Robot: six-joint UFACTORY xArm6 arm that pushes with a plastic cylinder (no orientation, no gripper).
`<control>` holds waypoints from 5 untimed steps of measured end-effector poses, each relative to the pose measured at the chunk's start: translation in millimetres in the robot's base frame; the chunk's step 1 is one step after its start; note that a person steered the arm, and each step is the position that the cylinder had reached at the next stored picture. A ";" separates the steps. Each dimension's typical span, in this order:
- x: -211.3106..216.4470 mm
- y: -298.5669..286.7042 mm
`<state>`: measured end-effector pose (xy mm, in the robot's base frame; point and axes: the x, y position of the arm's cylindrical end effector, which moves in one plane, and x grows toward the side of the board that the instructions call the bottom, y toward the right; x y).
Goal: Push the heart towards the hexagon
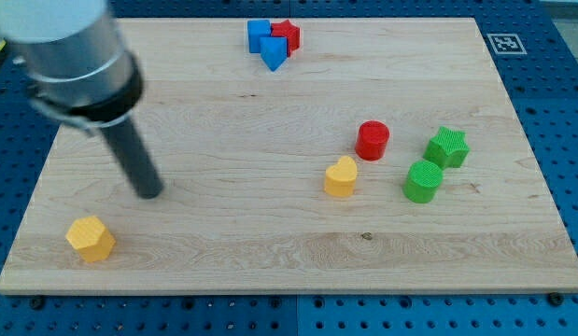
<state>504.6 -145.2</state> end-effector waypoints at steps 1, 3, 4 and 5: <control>-26.7 58.0; -44.3 163.4; -36.4 175.6; -36.4 206.0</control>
<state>468.2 60.9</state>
